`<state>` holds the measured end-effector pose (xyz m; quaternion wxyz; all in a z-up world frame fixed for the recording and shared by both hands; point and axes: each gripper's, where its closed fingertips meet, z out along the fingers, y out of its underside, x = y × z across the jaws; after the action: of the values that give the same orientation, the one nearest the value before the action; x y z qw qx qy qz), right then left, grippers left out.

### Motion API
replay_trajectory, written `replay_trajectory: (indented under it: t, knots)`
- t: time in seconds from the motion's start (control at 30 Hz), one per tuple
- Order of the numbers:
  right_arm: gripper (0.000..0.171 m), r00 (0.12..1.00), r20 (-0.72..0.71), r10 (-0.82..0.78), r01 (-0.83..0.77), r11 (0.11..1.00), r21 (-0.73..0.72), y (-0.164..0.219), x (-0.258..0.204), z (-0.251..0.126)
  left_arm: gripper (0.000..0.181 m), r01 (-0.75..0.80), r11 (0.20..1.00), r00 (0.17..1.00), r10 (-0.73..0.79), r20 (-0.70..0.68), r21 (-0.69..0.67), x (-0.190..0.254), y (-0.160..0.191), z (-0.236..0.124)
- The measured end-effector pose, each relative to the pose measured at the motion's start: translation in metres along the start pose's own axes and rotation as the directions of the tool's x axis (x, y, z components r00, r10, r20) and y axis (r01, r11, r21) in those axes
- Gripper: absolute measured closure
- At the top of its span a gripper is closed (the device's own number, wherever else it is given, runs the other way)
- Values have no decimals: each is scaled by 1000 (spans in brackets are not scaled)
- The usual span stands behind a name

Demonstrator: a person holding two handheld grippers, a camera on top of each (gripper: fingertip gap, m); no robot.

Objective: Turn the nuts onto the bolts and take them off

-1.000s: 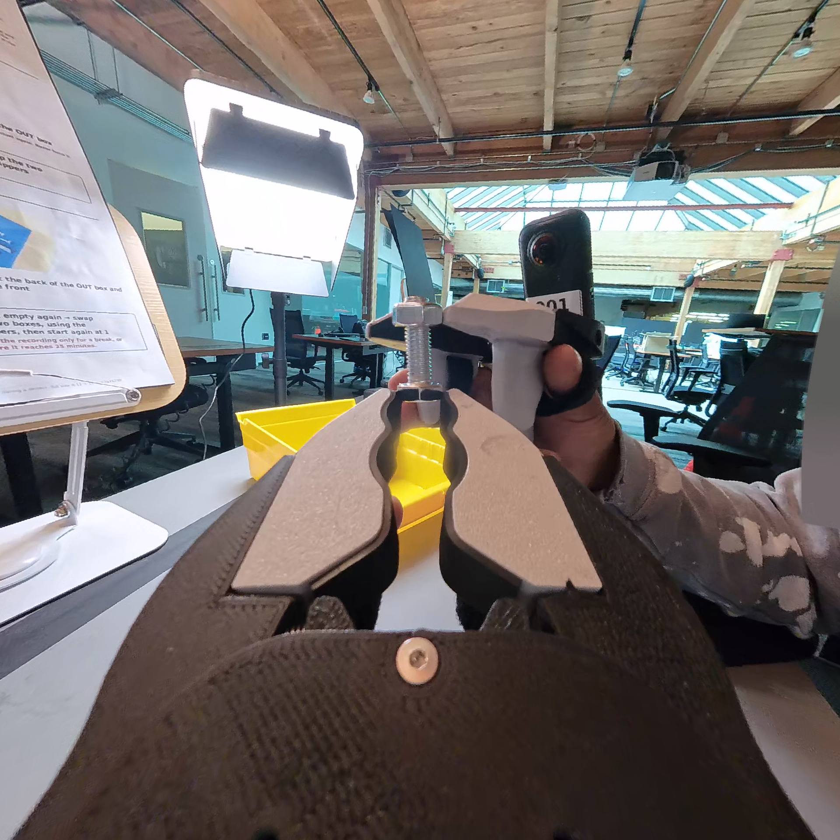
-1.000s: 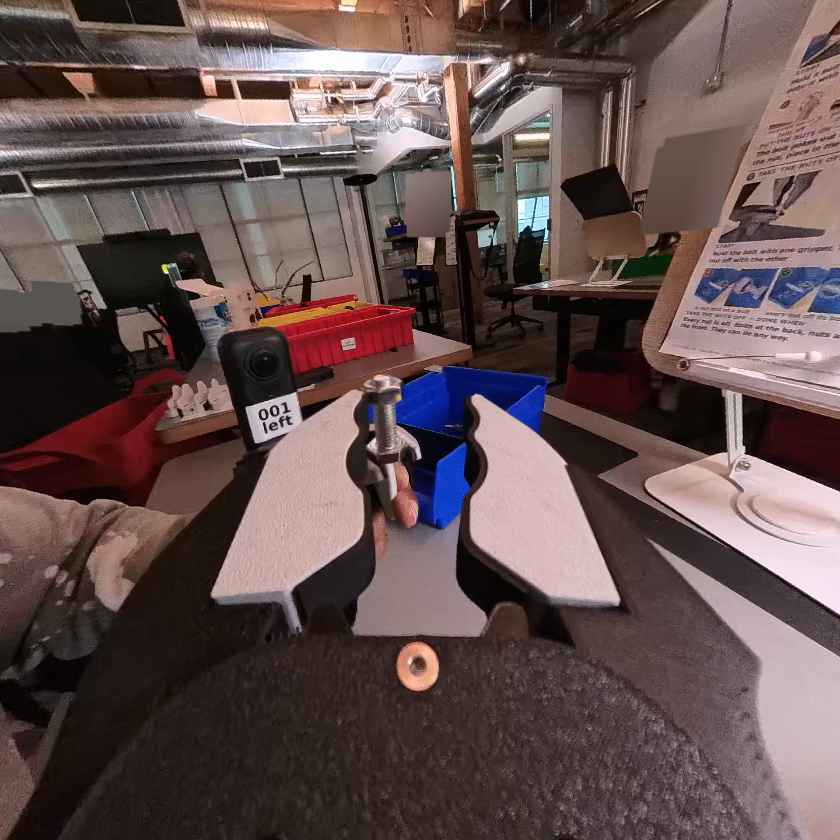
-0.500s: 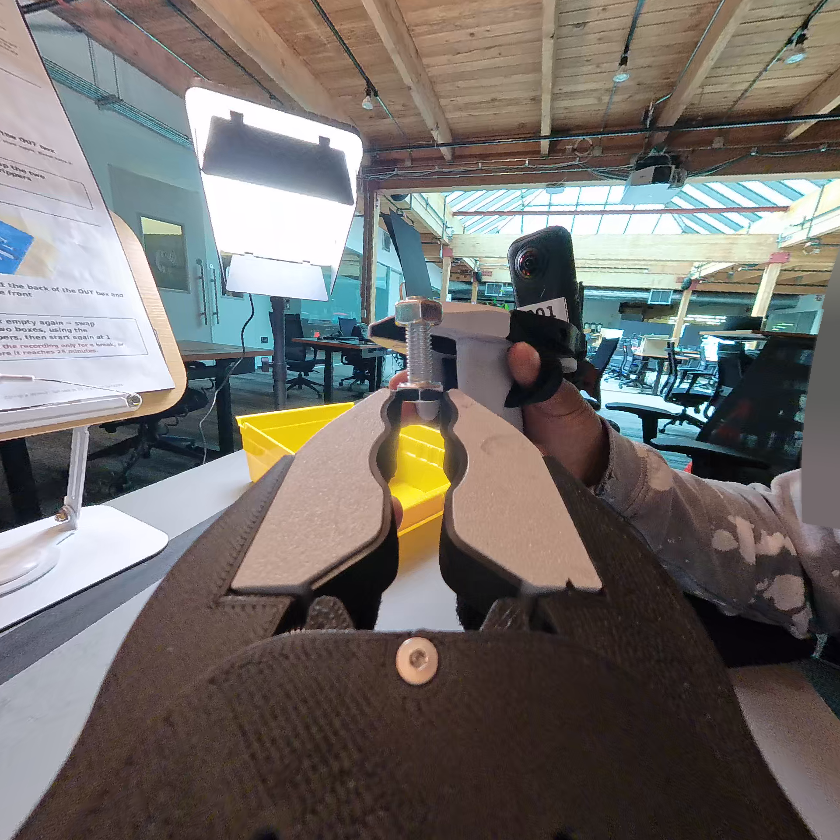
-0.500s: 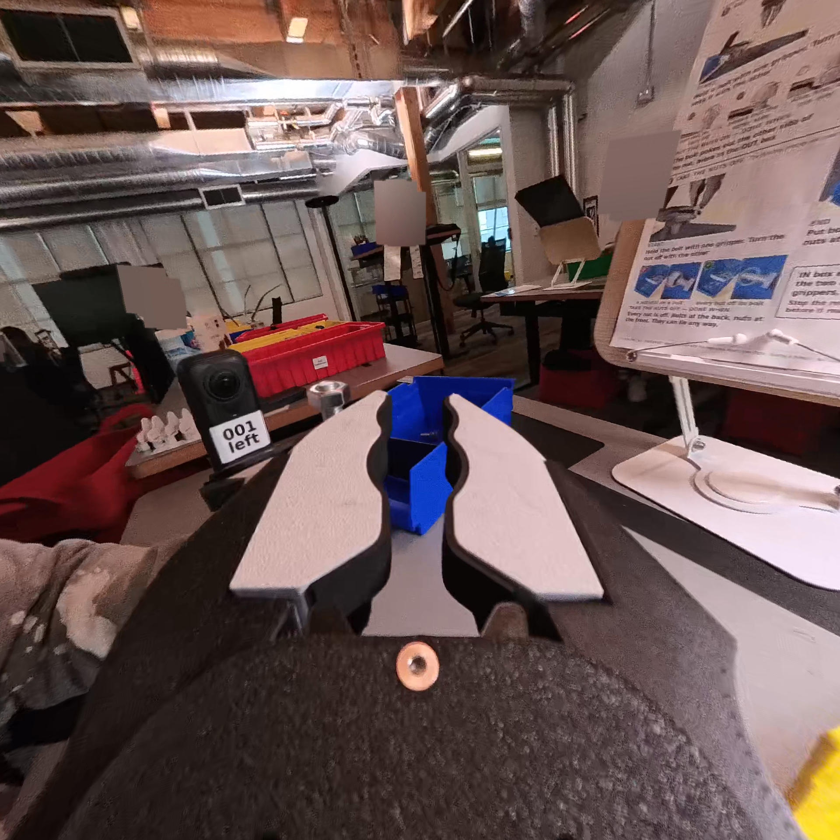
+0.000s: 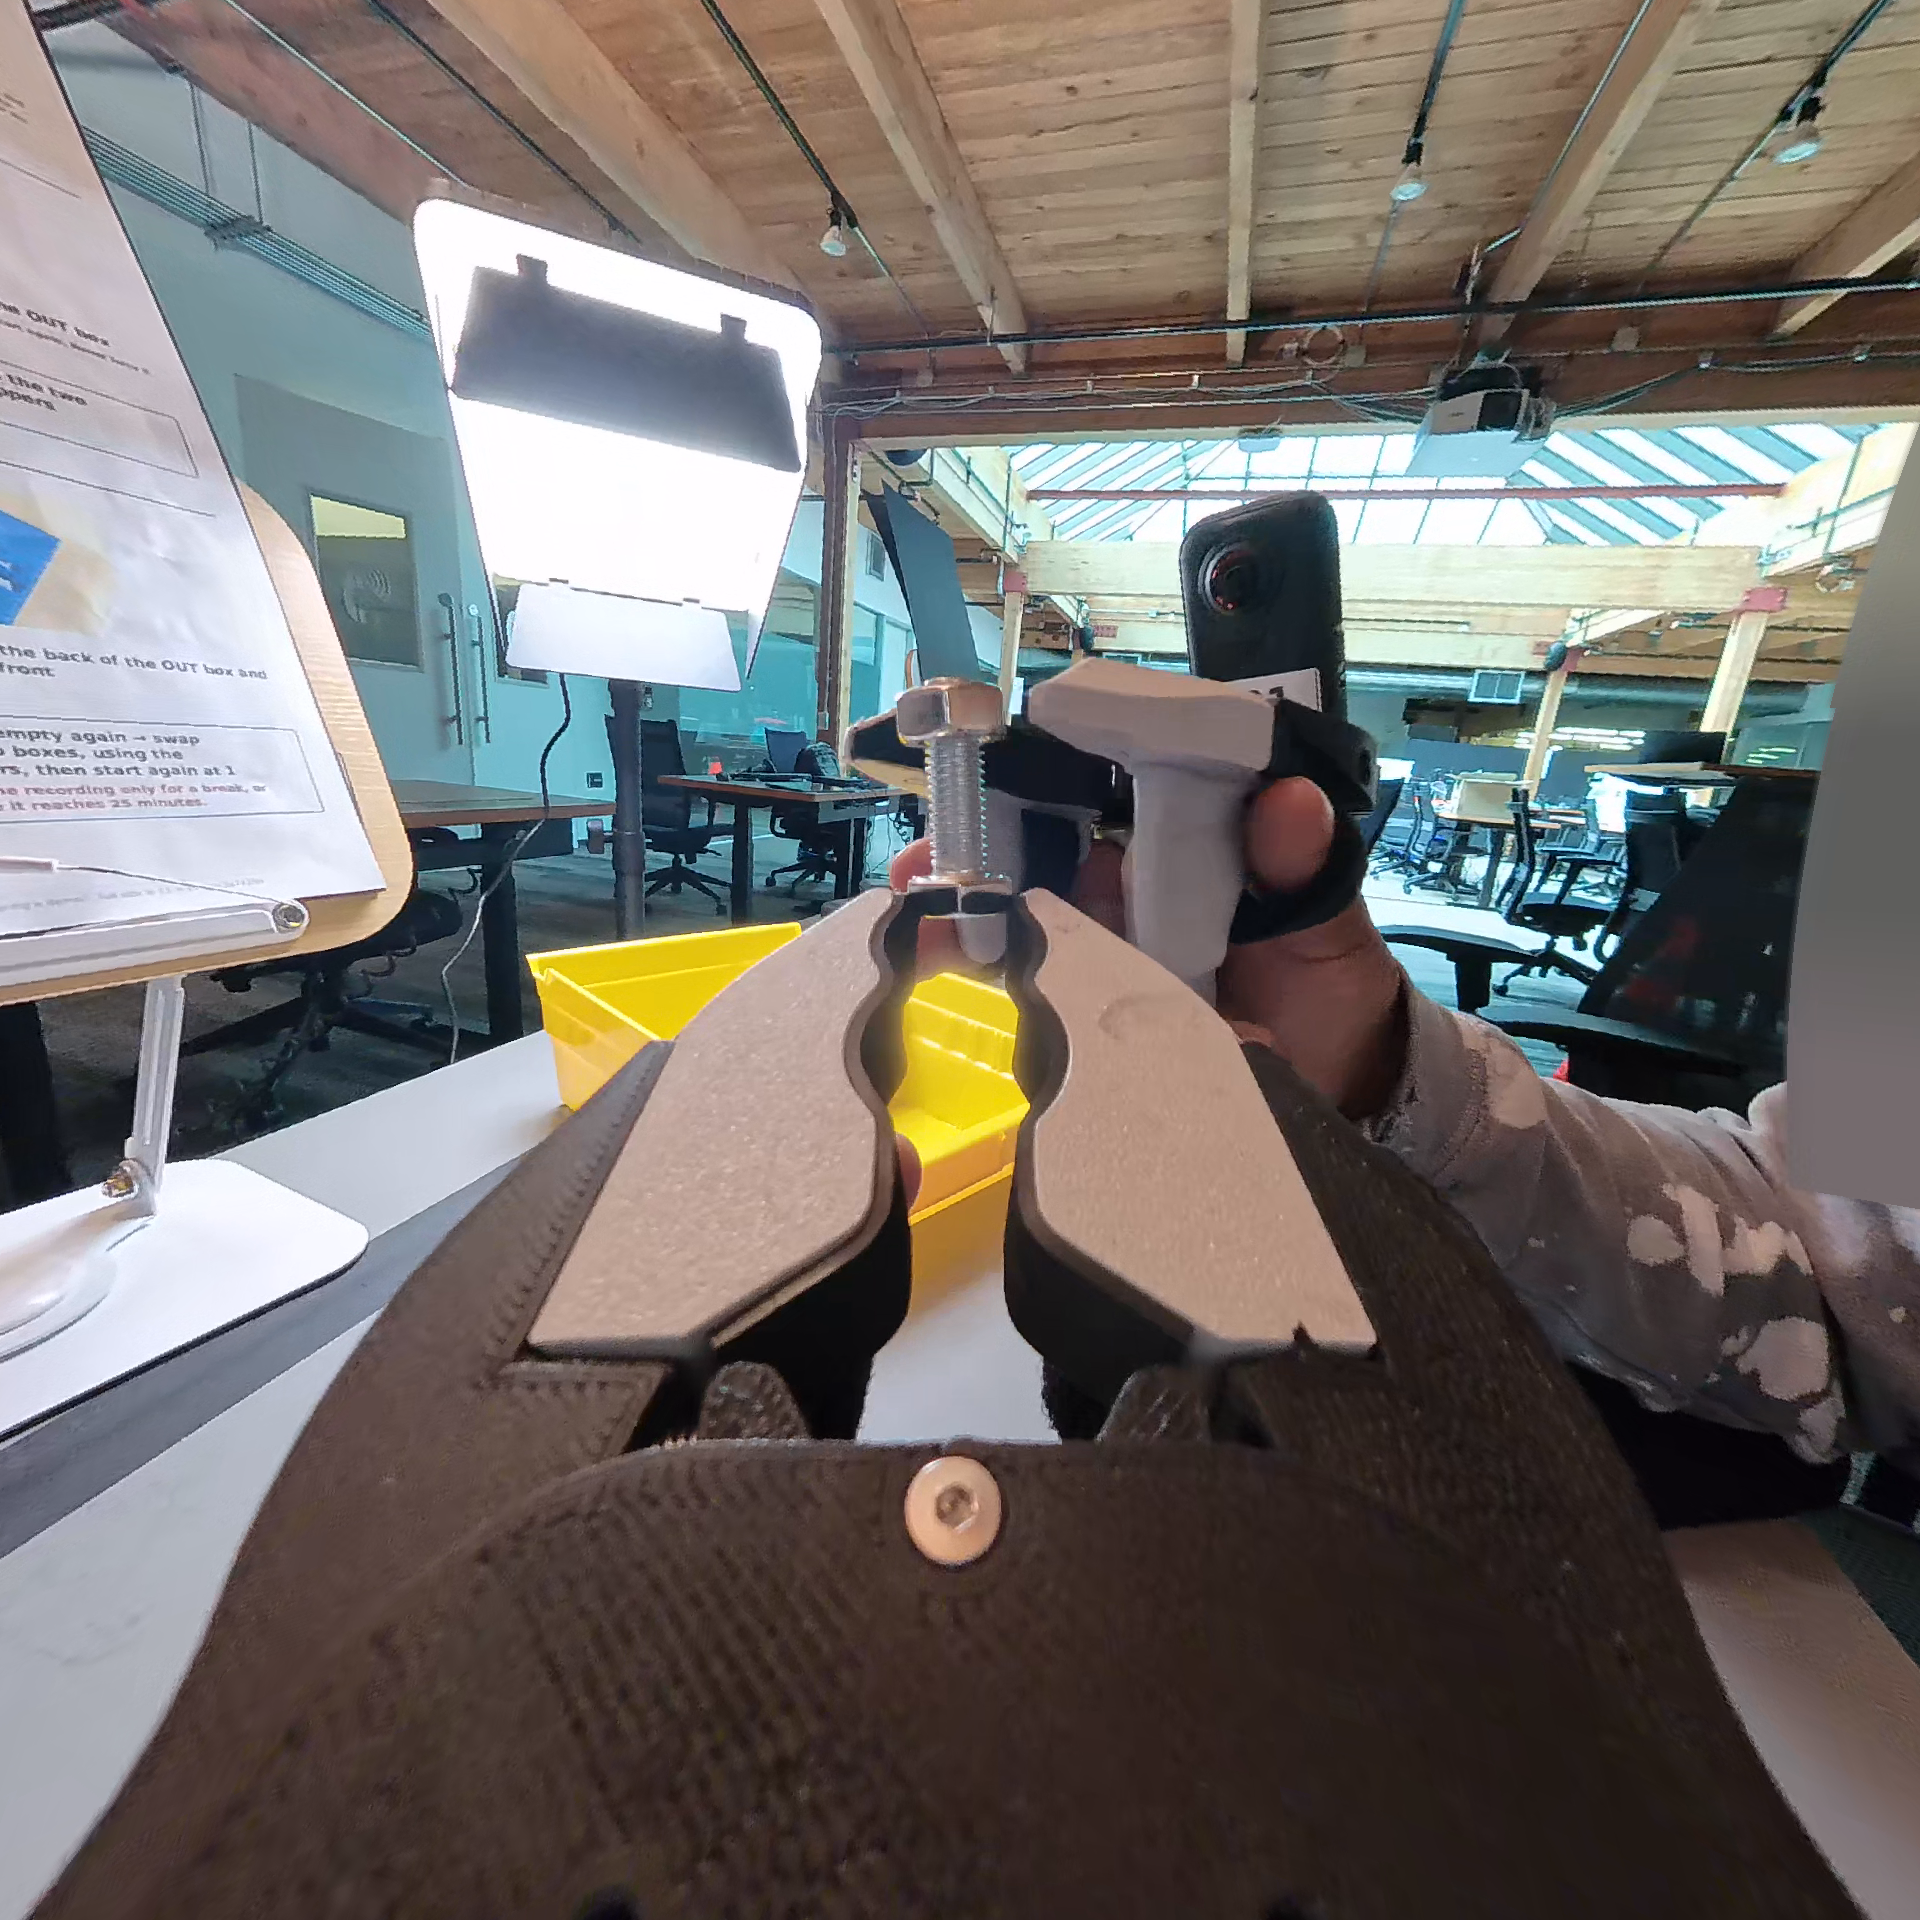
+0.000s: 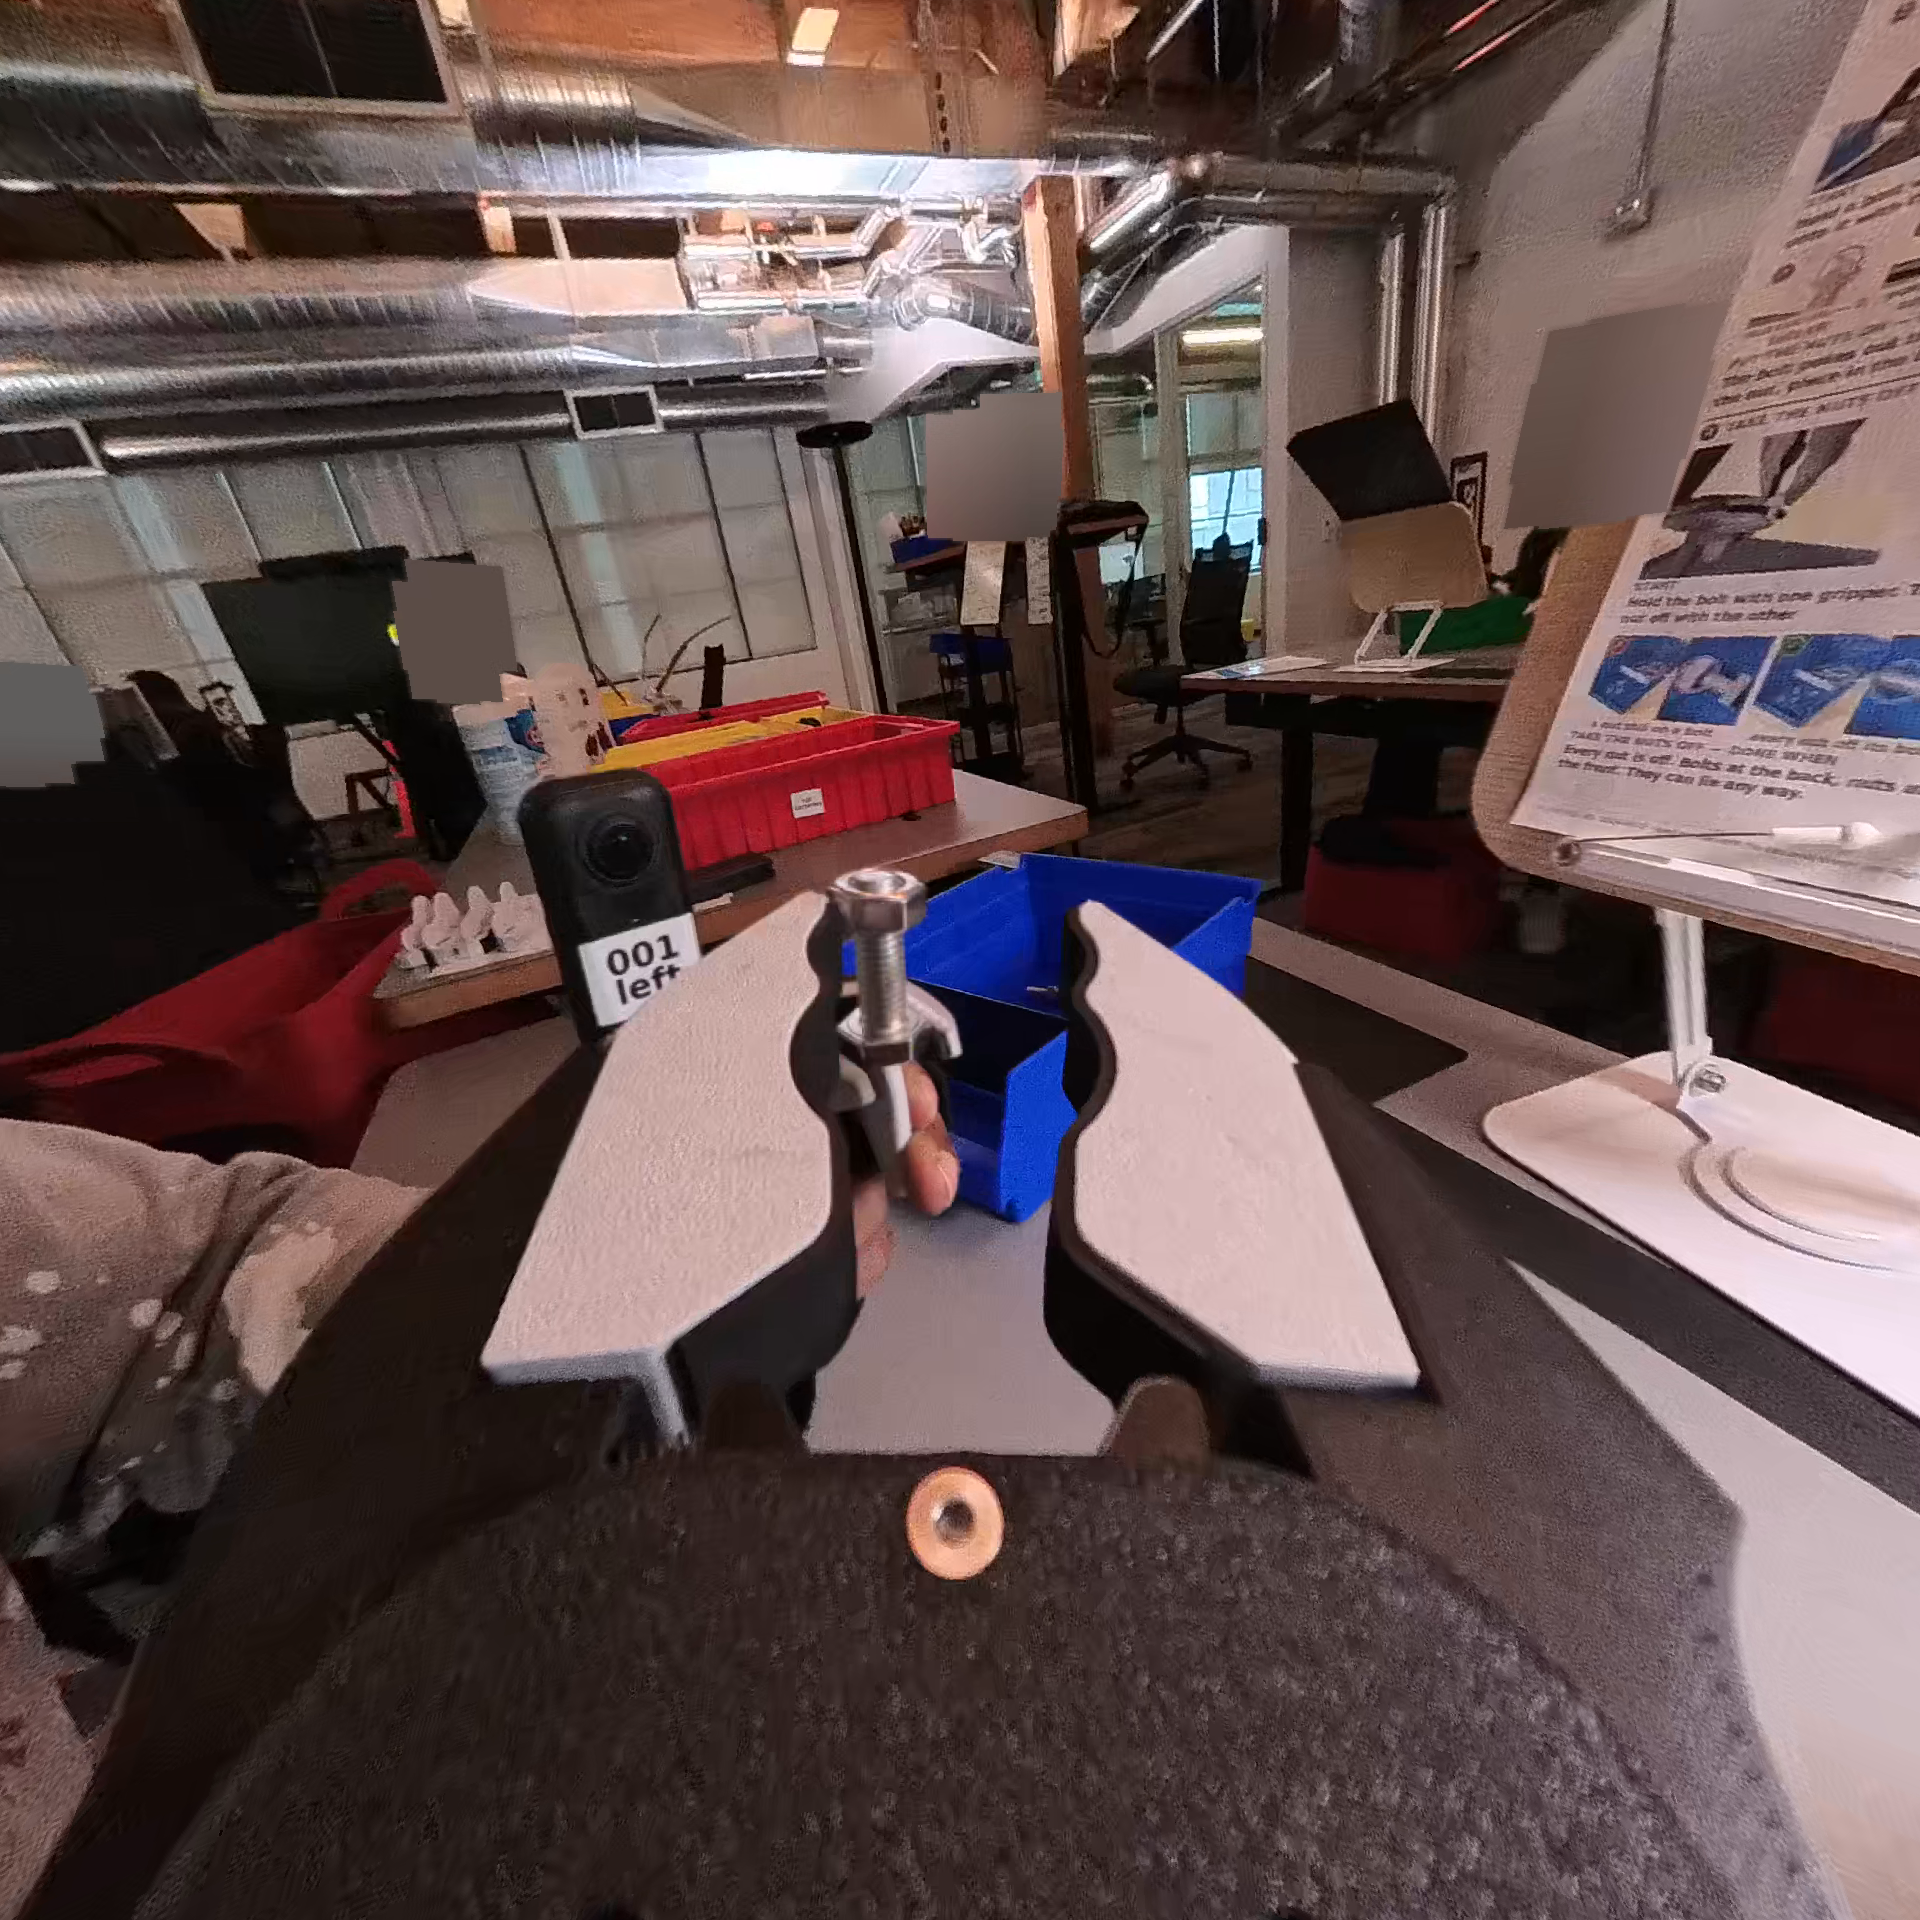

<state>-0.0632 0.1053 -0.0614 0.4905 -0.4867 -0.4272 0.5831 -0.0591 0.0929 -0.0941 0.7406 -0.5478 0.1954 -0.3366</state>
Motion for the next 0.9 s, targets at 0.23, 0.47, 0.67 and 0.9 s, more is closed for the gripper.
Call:
replay_trajectory:
  t: [0.23, 0.47, 0.67, 0.9]
  knots:
    - [144, 997, -68, 26, -24, 999, 23, -3, 17, -6, 164, 0, 1000, 1000, 1, -15, 25, 3, -7, -2]
    - [130, 1000, -2, -9, 9, 1000, 7, 0, -2, 1, 164, 9, 1000, 1000, -8, -17, 21, 4, -4, 0]
    - [134, 1000, -25, -10, 11, 999, 31, -8, 2, -4, 164, -1, 1000, 1000, 2, -14, 25, 3, -6, -2]
    - [149, 992, -123, 3, 2, 999, 43, -8, 21, -9, 164, -10, 1000, 1000, 11, -18, 24, 5, -7, -2]
